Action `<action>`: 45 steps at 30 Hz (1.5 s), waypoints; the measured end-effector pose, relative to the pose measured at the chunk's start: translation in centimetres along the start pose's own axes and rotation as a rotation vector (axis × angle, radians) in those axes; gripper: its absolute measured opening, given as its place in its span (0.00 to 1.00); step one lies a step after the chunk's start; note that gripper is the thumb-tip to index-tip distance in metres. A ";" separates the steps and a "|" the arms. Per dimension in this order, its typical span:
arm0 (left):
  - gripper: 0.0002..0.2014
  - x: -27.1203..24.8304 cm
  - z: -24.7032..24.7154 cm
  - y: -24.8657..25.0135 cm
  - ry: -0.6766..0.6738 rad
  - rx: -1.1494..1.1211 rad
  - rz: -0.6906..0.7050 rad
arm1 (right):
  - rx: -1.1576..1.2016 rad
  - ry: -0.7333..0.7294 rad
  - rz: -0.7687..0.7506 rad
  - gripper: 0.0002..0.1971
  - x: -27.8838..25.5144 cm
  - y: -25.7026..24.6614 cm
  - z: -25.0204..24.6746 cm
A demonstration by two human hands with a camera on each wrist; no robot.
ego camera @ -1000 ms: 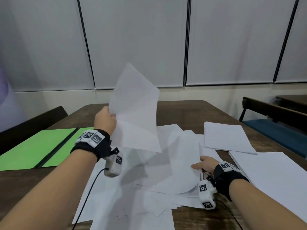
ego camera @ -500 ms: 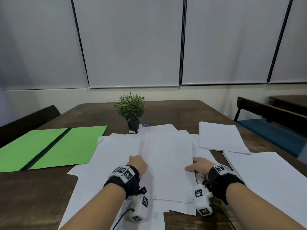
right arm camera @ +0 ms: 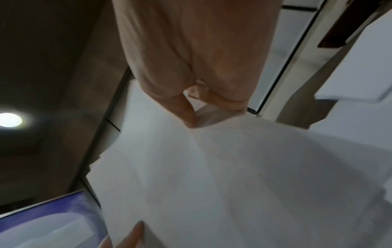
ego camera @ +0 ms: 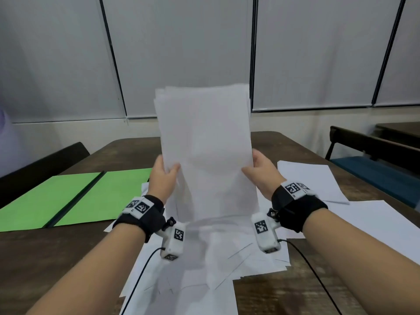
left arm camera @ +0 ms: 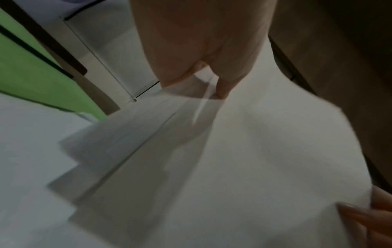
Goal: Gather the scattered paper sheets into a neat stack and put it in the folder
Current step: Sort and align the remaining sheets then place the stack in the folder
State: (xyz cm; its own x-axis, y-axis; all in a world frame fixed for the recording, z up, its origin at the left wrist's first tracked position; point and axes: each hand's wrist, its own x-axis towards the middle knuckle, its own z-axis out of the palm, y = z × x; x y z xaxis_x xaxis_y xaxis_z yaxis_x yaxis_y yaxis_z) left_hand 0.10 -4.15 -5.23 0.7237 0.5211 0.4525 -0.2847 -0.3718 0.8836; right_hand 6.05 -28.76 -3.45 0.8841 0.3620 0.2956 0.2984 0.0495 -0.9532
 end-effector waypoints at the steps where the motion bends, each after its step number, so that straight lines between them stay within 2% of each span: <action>1: 0.12 0.4 -0.3 0.6 0.026 -0.037 0.038 | 0.016 -0.008 -0.025 0.24 0.3 -0.6 0.6; 3: 0.14 0.8 -0.8 1.3 0.047 -0.112 0.066 | 0.080 -0.026 -0.056 0.23 0.5 -1.3 1.6; 6: 0.17 0.4 -1.5 1.4 0.052 -0.189 0.082 | 0.150 -0.018 -0.025 0.22 0.5 -0.7 2.7; 9: 0.21 -0.6 -1.9 0.6 -0.015 -0.209 0.039 | 0.145 0.015 0.049 0.25 0.2 1.3 3.2; 11: 0.20 -1.3 -1.8 -0.4 -0.091 -0.136 0.038 | 0.117 0.076 0.075 0.22 -0.1 2.4 3.5; 13: 0.18 -1.6 -1.6 -0.6 -0.115 -0.027 0.102 | 0.106 0.147 0.067 0.16 0.1 2.2 3.9; 14: 0.17 -1.4 -1.5 -0.1 -0.108 0.012 0.145 | 0.111 0.169 0.046 0.16 0.5 1.7 4.0; 17: 0.15 -0.7 -1.1 2.2 -0.076 0.058 0.270 | 0.158 0.170 -0.048 0.22 1.7 -1.0 4.5; 19: 0.11 -0.3 -0.9 3.1 -0.008 0.039 0.305 | 0.186 0.131 -0.075 0.28 2.1 -2.2 4.6; 23: 0.15 -1.1 -1.1 1.6 0.084 -0.039 0.143 | 0.127 0.096 0.006 0.30 1.5 0.1 4.5; 26: 0.15 -2.5 -1.6 -1.1 0.025 -0.019 0.042 | 0.101 0.048 0.130 0.29 0.8 3.1 4.8; 28: 0.12 -2.9 -1.7 -2.3 0.012 0.020 0.003 | 0.094 0.036 0.158 0.31 0.6 4.3 5.3; 32: 0.10 -2.6 -1.7 -2.0 0.003 -0.010 -0.018 | 0.042 0.094 0.139 0.15 1.0 4.4 4.8; 34: 0.11 -2.5 -1.6 -1.7 -0.074 0.036 -0.109 | -0.014 0.112 0.144 0.13 1.0 3.9 3.6; 36: 0.12 -2.9 -1.6 -2.1 -0.151 0.126 -0.263 | -0.073 0.112 0.191 0.13 0.7 4.4 1.9; 38: 0.16 -3.2 -2.0 -3.0 -0.173 0.217 -0.453 | -0.216 0.103 0.284 0.14 0.1 5.5 0.1; 40: 0.25 -3.5 -2.7 -4.5 -0.241 0.518 -0.575 | -0.391 0.086 0.404 0.20 -0.5 6.8 -1.3; 41: 0.32 -3.6 -3.1 -5.2 -0.296 0.716 -0.613 | -0.514 0.060 0.465 0.24 -0.9 7.2 -1.8; 43: 0.42 -4.1 -3.4 -6.0 -0.390 0.965 -0.661 | -0.740 0.023 0.588 0.25 -2.0 7.6 -2.7; 45: 0.45 -4.4 -3.4 -6.1 -0.476 1.094 -0.641 | -0.806 0.007 0.675 0.28 -2.6 8.5 -3.5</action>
State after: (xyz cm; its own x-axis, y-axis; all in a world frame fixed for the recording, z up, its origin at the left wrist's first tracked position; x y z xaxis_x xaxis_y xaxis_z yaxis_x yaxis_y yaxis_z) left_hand -3.53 -1.58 -12.18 0.7482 0.6009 -0.2813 0.6627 -0.6975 0.2725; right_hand 7.53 -32.52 -12.07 0.9573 0.0776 -0.2784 -0.1089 -0.7956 -0.5959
